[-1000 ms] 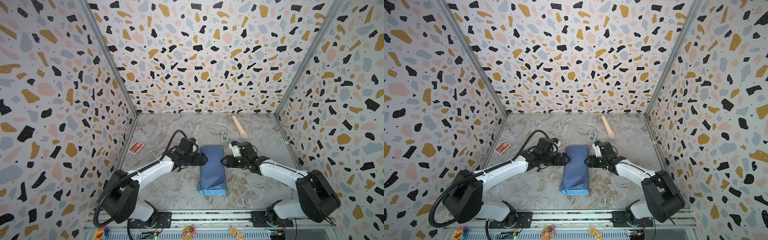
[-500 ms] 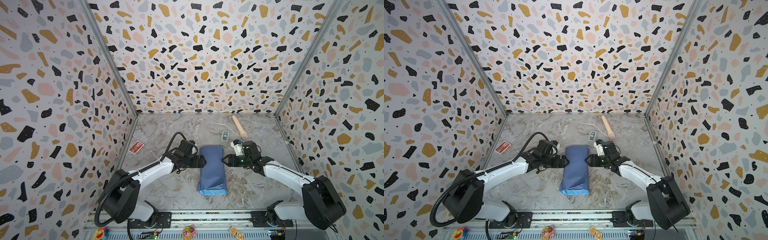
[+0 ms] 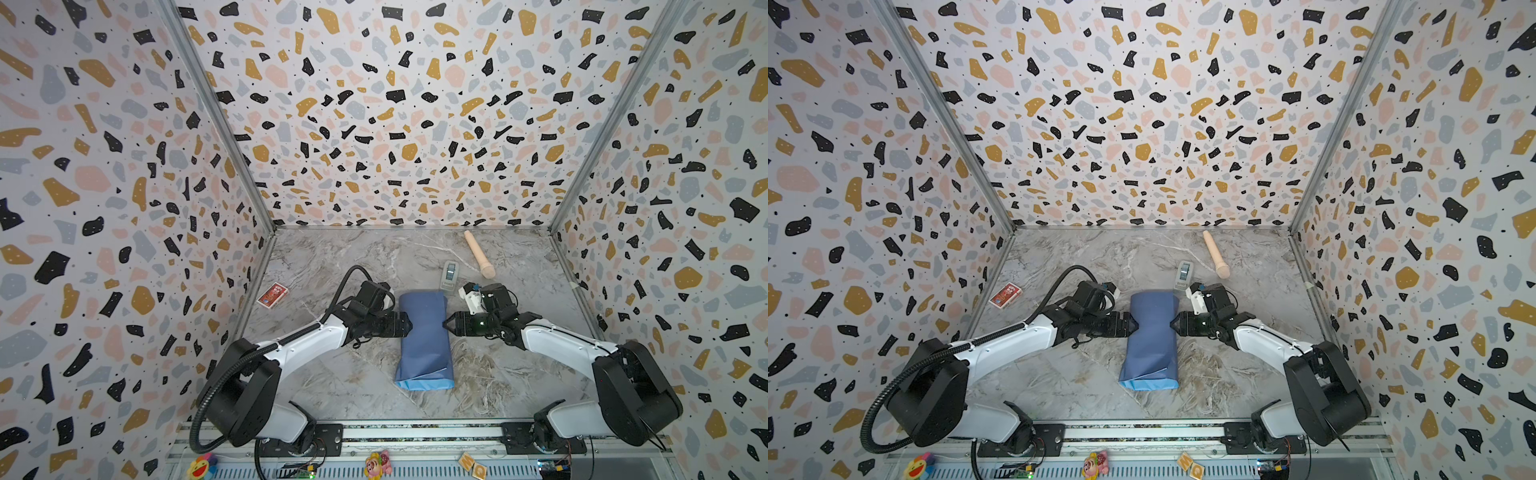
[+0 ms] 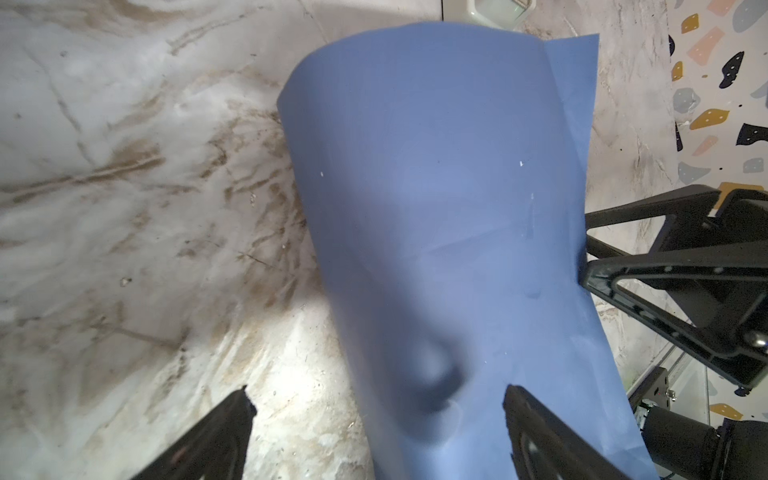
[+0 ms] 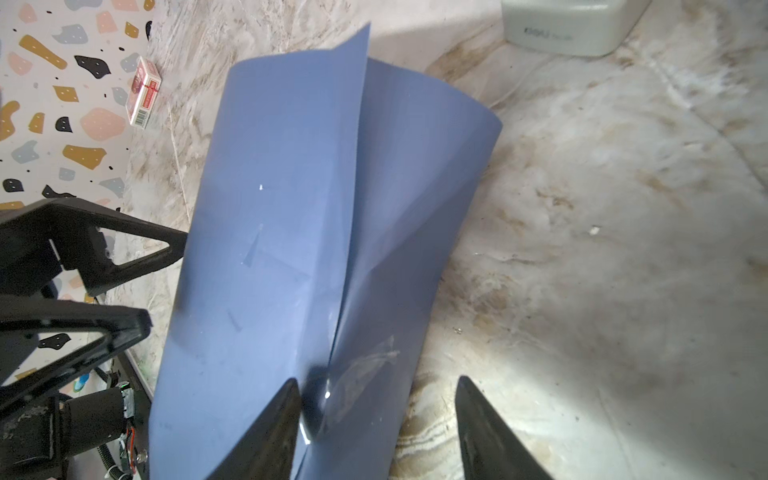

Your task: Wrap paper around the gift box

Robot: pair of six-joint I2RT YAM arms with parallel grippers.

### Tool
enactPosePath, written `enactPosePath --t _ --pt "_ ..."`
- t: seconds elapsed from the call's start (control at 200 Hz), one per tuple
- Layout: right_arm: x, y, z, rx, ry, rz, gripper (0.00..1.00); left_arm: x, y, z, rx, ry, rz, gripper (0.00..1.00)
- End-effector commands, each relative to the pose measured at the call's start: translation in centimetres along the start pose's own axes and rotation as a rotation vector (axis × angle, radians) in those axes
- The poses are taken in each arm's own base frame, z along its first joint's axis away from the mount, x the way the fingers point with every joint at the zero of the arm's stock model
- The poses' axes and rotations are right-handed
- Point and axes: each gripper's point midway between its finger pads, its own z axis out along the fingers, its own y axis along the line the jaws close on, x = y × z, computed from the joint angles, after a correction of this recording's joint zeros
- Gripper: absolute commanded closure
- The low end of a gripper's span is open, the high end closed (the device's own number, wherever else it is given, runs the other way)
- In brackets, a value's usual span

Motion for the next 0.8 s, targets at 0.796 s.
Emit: enactPosePath --t 0.796 --pt "-0.8 5.9 1.3 -0.215 -0.021 0.049 0.44 -0.6 -2.4 3.6 0.162 0.041 -0.085 0.20"
